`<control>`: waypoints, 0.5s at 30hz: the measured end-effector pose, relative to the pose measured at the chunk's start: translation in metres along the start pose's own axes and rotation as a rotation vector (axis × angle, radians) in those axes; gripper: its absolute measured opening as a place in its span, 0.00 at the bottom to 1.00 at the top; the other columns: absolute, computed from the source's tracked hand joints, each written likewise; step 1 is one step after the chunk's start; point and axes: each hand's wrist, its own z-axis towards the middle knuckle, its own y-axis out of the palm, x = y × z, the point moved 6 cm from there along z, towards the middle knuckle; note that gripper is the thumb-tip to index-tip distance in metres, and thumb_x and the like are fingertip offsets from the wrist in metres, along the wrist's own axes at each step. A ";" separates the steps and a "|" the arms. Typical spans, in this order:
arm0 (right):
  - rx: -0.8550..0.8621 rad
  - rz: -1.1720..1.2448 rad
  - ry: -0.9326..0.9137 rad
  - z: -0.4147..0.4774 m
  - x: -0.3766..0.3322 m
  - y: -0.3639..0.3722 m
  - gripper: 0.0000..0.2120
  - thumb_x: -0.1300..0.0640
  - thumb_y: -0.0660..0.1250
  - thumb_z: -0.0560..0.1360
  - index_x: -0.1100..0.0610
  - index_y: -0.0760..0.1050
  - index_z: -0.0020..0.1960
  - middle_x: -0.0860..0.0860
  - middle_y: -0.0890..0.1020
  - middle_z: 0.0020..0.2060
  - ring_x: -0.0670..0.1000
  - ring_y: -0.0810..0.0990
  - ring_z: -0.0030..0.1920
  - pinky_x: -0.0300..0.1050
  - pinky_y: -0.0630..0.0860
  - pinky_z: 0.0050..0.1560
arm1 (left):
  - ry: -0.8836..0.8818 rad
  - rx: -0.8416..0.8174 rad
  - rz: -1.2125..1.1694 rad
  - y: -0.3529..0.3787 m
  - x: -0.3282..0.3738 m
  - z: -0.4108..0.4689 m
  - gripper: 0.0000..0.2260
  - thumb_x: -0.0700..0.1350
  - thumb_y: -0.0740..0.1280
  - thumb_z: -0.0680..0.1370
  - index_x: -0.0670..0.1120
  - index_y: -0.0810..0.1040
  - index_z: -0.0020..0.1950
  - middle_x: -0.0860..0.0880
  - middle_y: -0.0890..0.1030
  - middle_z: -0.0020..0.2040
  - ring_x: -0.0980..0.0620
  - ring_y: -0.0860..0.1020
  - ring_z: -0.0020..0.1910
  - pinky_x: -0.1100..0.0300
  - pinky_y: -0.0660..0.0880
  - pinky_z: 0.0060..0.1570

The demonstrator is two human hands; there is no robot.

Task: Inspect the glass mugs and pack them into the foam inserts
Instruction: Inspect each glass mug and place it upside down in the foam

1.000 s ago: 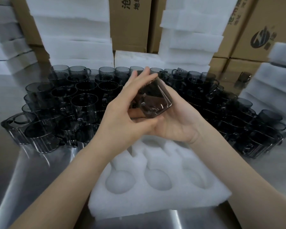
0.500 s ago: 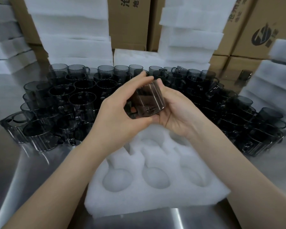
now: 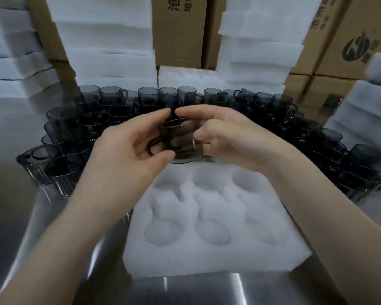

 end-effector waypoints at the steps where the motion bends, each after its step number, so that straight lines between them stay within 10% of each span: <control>1: 0.005 -0.047 0.010 0.002 0.002 0.005 0.23 0.60 0.63 0.66 0.53 0.75 0.61 0.56 0.81 0.58 0.55 0.80 0.61 0.51 0.76 0.64 | 0.008 0.106 0.049 -0.002 0.000 -0.008 0.27 0.31 0.74 0.70 0.53 0.77 0.64 0.62 0.82 0.53 0.66 0.80 0.54 0.69 0.75 0.56; 6: -0.035 -0.394 0.014 0.000 0.000 0.028 0.16 0.41 0.66 0.72 0.39 0.74 0.59 0.39 0.80 0.57 0.39 0.78 0.58 0.41 0.75 0.60 | 0.085 0.319 0.294 0.013 0.010 -0.043 0.26 0.40 0.76 0.70 0.61 0.77 0.64 0.66 0.80 0.54 0.69 0.78 0.52 0.78 0.69 0.55; 11: -0.060 -0.349 0.030 -0.008 0.010 0.032 0.26 0.62 0.72 0.74 0.59 0.69 0.69 0.57 0.78 0.61 0.53 0.78 0.63 0.52 0.75 0.65 | 0.059 0.292 0.171 0.010 0.013 -0.053 0.25 0.52 0.76 0.66 0.76 0.74 0.54 0.74 0.78 0.51 0.69 0.79 0.53 0.69 0.75 0.54; 15: -0.116 -0.363 0.028 -0.008 0.011 0.035 0.24 0.70 0.71 0.72 0.61 0.70 0.66 0.60 0.77 0.61 0.57 0.78 0.62 0.55 0.77 0.62 | -0.010 0.313 -0.056 -0.002 -0.003 -0.057 0.18 0.45 0.76 0.68 0.60 0.81 0.55 0.62 0.83 0.52 0.62 0.81 0.53 0.72 0.75 0.50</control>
